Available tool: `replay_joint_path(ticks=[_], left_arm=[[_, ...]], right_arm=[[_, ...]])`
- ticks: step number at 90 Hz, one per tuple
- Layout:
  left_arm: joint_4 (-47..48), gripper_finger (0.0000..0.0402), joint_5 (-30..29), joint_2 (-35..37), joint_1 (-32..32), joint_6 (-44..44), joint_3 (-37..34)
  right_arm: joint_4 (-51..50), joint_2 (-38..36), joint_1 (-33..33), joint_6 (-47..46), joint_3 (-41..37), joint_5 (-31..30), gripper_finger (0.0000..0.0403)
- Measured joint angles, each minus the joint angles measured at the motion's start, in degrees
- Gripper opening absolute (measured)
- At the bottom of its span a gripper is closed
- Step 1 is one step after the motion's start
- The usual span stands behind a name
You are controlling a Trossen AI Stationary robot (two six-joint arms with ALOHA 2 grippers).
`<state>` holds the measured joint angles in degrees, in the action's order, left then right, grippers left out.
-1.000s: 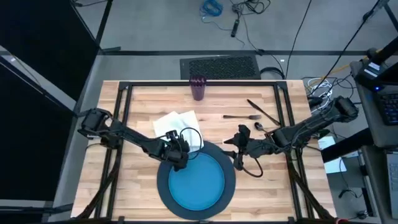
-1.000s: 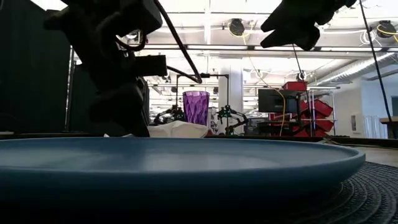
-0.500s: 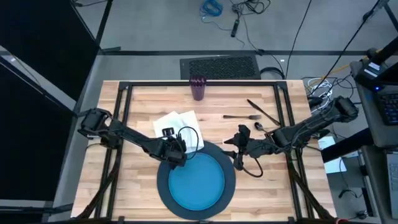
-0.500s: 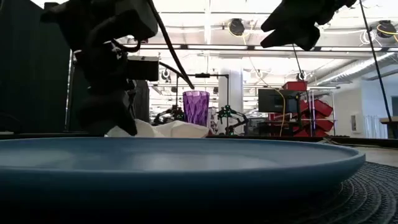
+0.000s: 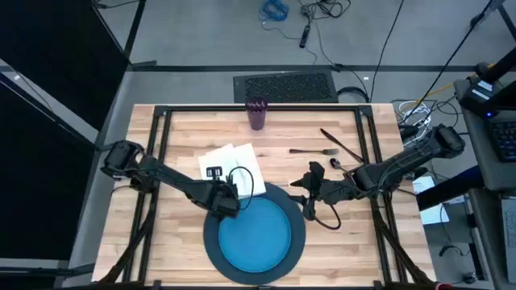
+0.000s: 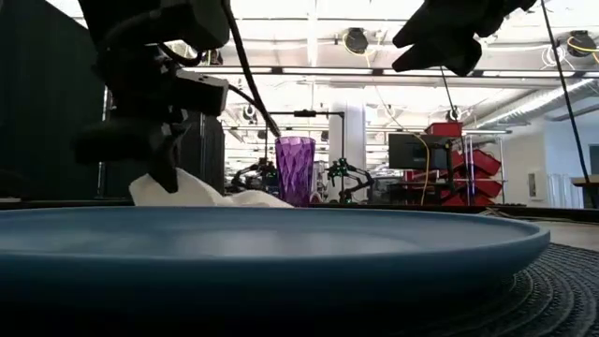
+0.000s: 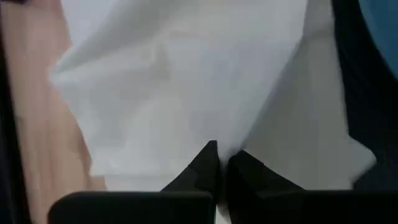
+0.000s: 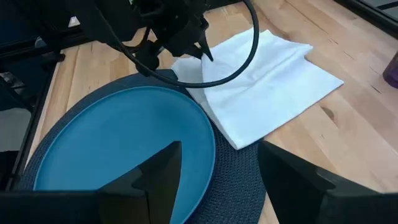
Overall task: Set table place
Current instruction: Fold the white table napkin on the table
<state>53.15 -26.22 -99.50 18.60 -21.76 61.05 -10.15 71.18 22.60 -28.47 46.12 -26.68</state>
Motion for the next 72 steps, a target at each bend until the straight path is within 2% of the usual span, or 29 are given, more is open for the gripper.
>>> replay_joint_path(ticks=[25, 44, 72], left_arm=[[0.73, 0.0000, 2.36, 0.00, 1.11, -1.92, 0.02], [-2.27, 0.0000, 4.76, 0.02, 1.33, -4.76, 0.01], [-2.22, 0.0000, 5.02, -1.62, 1.31, -9.64, -0.04]], right_arm=[[0.01, 0.00, 0.01, -0.02, 0.01, 0.05, 0.0196], [0.02, 0.00, -0.01, -0.04, 0.00, 0.41, 0.0196], [0.07, 0.00, 0.01, -0.92, 0.01, 1.53, 0.0196]])
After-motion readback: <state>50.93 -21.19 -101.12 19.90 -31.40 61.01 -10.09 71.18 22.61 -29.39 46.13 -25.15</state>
